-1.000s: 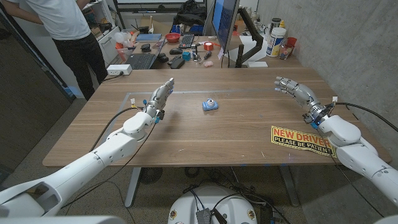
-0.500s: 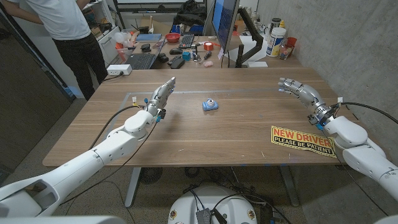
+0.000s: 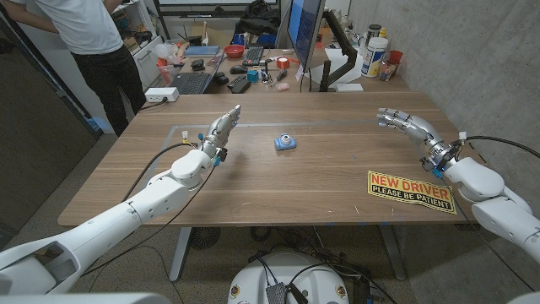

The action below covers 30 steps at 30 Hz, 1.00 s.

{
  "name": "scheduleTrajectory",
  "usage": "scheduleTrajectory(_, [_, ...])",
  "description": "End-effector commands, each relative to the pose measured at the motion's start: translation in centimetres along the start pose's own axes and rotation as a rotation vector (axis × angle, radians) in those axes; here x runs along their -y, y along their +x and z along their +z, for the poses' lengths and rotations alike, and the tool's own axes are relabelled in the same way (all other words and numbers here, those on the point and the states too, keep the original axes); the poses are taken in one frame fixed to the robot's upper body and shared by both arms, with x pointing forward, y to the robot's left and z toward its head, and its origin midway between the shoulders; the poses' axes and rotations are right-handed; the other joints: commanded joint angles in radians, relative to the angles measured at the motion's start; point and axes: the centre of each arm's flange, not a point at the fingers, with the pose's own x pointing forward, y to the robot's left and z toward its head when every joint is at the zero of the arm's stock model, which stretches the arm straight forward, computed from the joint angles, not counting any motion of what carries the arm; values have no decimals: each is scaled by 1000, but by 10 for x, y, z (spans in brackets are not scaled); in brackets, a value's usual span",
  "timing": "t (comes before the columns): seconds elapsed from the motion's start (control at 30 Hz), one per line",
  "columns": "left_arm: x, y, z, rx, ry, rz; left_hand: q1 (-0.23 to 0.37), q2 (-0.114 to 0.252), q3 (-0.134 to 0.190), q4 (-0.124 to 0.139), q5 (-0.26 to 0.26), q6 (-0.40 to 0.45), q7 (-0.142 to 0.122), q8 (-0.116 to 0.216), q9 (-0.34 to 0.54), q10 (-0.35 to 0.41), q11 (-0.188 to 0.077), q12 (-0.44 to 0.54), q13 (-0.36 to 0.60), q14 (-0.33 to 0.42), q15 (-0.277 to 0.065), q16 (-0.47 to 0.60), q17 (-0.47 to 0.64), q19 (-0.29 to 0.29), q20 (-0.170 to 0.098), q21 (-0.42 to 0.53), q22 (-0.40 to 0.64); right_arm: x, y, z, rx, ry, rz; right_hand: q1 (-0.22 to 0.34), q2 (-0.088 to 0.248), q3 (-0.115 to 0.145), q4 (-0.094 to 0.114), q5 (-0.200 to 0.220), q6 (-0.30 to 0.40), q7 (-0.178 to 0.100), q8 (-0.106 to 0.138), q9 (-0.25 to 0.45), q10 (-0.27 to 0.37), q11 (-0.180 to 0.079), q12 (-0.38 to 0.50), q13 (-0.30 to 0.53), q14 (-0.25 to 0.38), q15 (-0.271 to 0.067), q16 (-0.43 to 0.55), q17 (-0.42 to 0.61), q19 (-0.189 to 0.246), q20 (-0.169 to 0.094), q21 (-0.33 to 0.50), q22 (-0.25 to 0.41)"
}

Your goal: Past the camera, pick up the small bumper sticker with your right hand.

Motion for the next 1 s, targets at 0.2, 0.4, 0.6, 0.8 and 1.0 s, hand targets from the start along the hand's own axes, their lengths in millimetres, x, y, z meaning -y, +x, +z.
scheduleTrajectory(0.2, [4,-6,4,21,15,-25,6,10,0,-8,1,3,-5,3,3,2,-4,5,2,-6,0,3,6,6,-24,-5,2,-10,-10,7,23,-53,12,2,3,2,-2,0,9,-2,2,5,13,-3,5,3,12,-39,3,1,9,-35,-7,2])
scheduleTrajectory(0.4, [4,-11,8,35,23,-28,6,10,0,-8,1,3,-5,4,3,2,-6,6,2,-6,0,2,6,6,-24,-8,2,-16,-13,10,35,-116,20,3,4,3,-2,0,12,-2,3,5,13,-2,4,3,13,-37,1,1,10,-32,-10,2])
scheduleTrajectory(0.6, [4,-14,10,40,32,-30,6,11,0,-8,1,4,-5,4,3,2,-4,6,2,-6,-1,2,6,6,-23,-10,2,-22,-14,14,54,-173,23,3,4,4,-2,1,13,-3,3,5,13,-5,3,3,14,-38,0,1,10,-32,-13,2])
scheduleTrajectory(0.8, [4,-15,9,34,36,-30,6,11,-1,-8,1,5,-4,4,3,2,-3,6,2,-6,0,2,5,6,-23,-11,2,-25,-16,15,59,-202,29,4,4,5,-3,1,16,-3,4,5,16,-3,3,3,15,-38,-1,1,11,-31,-16,2])
scheduleTrajectory(1.0, [4,-15,8,29,35,-30,6,12,-1,-9,1,5,-4,4,3,1,-6,5,2,-7,0,2,5,6,-22,-14,2,-27,-18,14,55,-213,33,4,4,6,-3,2,18,-5,4,5,17,-7,3,3,18,-39,-1,1,12,-31,-18,2])
